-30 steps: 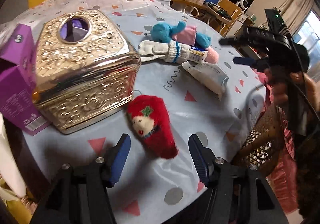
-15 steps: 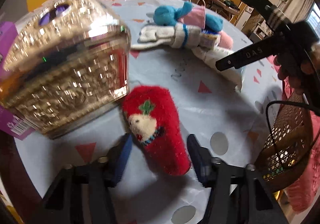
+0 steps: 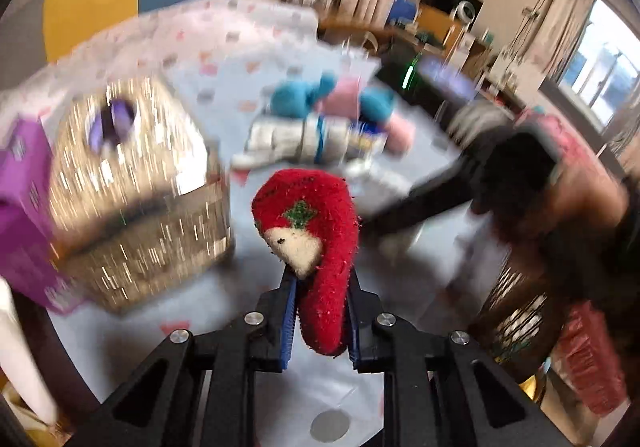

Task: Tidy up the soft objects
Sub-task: 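Carry the red plush toy into the gold tray and open the left tool, then carry the white wipes packet into the gold tray and open the right tool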

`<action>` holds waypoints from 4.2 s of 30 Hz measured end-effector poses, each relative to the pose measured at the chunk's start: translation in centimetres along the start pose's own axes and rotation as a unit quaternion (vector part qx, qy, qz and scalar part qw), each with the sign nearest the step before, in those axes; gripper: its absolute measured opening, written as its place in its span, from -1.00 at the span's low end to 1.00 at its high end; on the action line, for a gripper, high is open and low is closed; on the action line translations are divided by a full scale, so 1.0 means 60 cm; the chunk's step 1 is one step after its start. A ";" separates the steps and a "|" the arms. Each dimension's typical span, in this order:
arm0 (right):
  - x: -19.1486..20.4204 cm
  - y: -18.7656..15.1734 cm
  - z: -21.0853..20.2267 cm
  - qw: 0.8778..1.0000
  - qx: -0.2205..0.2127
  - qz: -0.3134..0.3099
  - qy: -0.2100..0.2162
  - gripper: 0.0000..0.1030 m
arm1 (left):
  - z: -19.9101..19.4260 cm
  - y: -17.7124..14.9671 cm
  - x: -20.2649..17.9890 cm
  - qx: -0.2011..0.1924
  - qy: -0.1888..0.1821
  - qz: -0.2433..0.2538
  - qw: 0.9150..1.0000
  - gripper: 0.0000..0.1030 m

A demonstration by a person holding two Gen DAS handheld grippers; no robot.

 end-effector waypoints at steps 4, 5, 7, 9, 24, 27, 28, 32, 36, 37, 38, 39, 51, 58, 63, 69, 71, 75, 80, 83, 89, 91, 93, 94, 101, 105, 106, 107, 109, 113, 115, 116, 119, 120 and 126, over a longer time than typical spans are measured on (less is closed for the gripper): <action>0.007 -0.003 -0.001 1.000 -0.008 0.000 0.000 0.11 | -0.037 0.062 0.032 -0.039 0.016 -0.015 0.999 -0.59; 0.008 -0.006 -0.001 1.000 -0.012 -0.002 -0.003 0.11 | -0.043 0.072 0.039 -0.045 0.021 -0.018 0.999 -0.59; 0.016 -0.019 -0.005 1.000 -0.015 -0.002 0.000 0.11 | -0.065 0.101 0.064 -0.066 0.039 -0.032 0.997 -0.59; 0.029 -0.026 -0.011 1.000 -0.017 -0.005 0.005 0.11 | -0.097 0.124 0.103 -0.092 0.063 -0.052 0.992 -0.59; 0.097 -0.079 -0.036 0.998 -0.061 -0.011 -0.002 0.15 | -0.282 -0.074 0.342 -0.134 0.208 -0.229 0.941 -0.59; 0.102 -0.081 -0.039 0.998 -0.066 -0.012 -0.008 0.17 | -0.290 -0.151 0.347 -0.119 0.217 -0.269 0.931 -0.59; 0.103 -0.080 -0.039 0.998 -0.068 -0.013 -0.010 0.17 | -0.292 -0.174 0.349 -0.114 0.219 -0.283 0.927 -0.59; 0.106 -0.082 -0.036 0.997 -0.073 -0.007 -0.011 0.18 | -0.290 -0.274 0.369 -0.086 0.228 -0.345 0.907 -0.59; 0.113 -0.074 -0.011 0.997 -0.078 -0.008 -0.013 0.19 | -0.284 -0.320 0.397 -0.072 0.220 -0.388 0.892 -0.59; 0.114 -0.075 -0.009 0.997 -0.081 -0.009 -0.014 0.19 | -0.281 -0.323 0.403 -0.072 0.218 -0.394 0.890 -0.59; 0.116 -0.076 -0.008 0.996 -0.085 -0.012 -0.016 0.19 | -0.276 -0.324 0.408 -0.072 0.210 -0.398 0.890 -0.59; 0.120 -0.080 -0.009 0.996 -0.090 -0.018 -0.020 0.19 | -0.273 -0.322 0.412 -0.073 0.204 -0.400 0.891 -0.59; 0.132 -0.100 -0.014 0.993 -0.111 -0.027 -0.029 0.15 | -0.216 -0.283 0.469 -0.045 0.226 -0.397 0.889 0.10; 0.132 -0.104 -0.012 0.992 -0.122 -0.021 -0.024 0.15 | -0.229 -0.291 0.425 -0.037 0.244 -0.376 0.893 0.21; 0.125 -0.104 -0.014 0.992 -0.126 -0.014 -0.018 0.15 | -0.239 -0.297 0.376 -0.038 0.253 -0.364 0.895 0.28; 0.124 -0.111 -0.020 0.990 -0.139 -0.009 -0.010 0.11 | -0.246 -0.288 0.330 -0.030 0.272 -0.333 0.902 0.51; 0.125 -0.114 -0.022 0.990 -0.142 -0.004 0.006 0.10 | -0.251 -0.284 0.319 -0.032 0.284 -0.319 0.904 0.56; 0.130 -0.130 -0.027 0.988 -0.147 0.002 0.057 0.10 | -0.260 -0.273 0.303 -0.037 0.302 -0.295 0.906 0.71; 0.120 -0.138 -0.038 0.981 -0.130 0.034 0.138 0.09 | -0.260 -0.272 0.301 -0.036 0.296 -0.292 0.909 0.74; 0.110 -0.136 -0.059 0.973 -0.132 0.051 0.181 0.08 | -0.258 -0.273 0.300 -0.034 0.292 -0.293 0.910 0.74; 0.103 -0.112 -0.126 0.956 -0.165 0.073 0.230 0.08 | -0.253 -0.277 0.295 -0.032 0.280 -0.293 0.914 0.75; 0.102 -0.092 -0.155 0.952 -0.187 0.076 0.229 0.08 | -0.252 -0.279 0.294 -0.029 0.280 -0.292 0.914 0.78; 0.104 -0.073 -0.178 0.949 -0.202 0.077 0.229 0.08 | -0.251 -0.283 0.295 -0.025 0.281 -0.294 0.913 0.82; 0.105 -0.062 -0.188 0.948 -0.208 0.076 0.230 0.08 | -0.253 -0.285 0.295 -0.026 0.283 -0.295 0.912 0.82; 0.198 -0.015 -0.284 0.932 -0.263 0.016 0.248 0.08 | -0.283 -0.312 0.314 -0.036 0.301 -0.318 0.898 0.82; 0.317 -0.053 -0.322 0.911 -0.281 -0.095 0.285 0.08 | -0.320 -0.347 0.341 -0.044 0.328 -0.354 0.875 0.83; 0.340 -0.067 -0.323 0.908 -0.280 -0.117 0.288 0.08 | -0.327 -0.356 0.347 -0.044 0.334 -0.362 0.869 0.83; 0.368 -0.086 -0.320 0.904 -0.276 -0.149 0.291 0.08 | -0.336 -0.368 0.354 -0.043 0.342 -0.372 0.862 0.83; 0.424 -0.130 -0.300 0.897 -0.255 -0.209 0.295 0.08 | -0.347 -0.387 0.361 -0.042 0.352 -0.384 0.852 0.83; 0.522 -0.218 -0.235 0.885 -0.211 -0.312 0.273 0.08 | -0.360 -0.411 0.370 -0.045 0.356 -0.407 0.840 0.84; 0.562 -0.249 -0.196 0.881 -0.188 -0.347 0.262 0.08 | -0.365 -0.415 0.369 -0.047 0.361 -0.409 0.837 0.84; 0.574 -0.261 -0.178 0.879 -0.179 -0.362 0.254 0.08 | -0.370 -0.416 0.368 -0.052 0.367 -0.408 0.834 0.84; 0.610 -0.281 -0.126 0.876 -0.158 -0.393 0.231 0.09 | -0.376 -0.415 0.365 -0.060 0.377 -0.405 0.831 0.91; 0.622 -0.285 -0.109 0.877 -0.147 -0.400 0.223 0.09 | -0.375 -0.413 0.366 -0.059 0.379 -0.403 0.831 0.93; 0.630 -0.262 -0.056 0.892 -0.102 -0.370 0.237 0.14 | -0.372 -0.404 0.355 -0.064 0.386 -0.387 0.835 0.93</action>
Point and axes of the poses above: each gripper's, at about its wrist camera, not at the fingertips, and z roughly the way its jaws point, x to its left, y to its top, the point moved 2 cm from there along z, roughly the way its jaws point, and after that the axes turned 13 degrees about z, right-handed, at the moved point
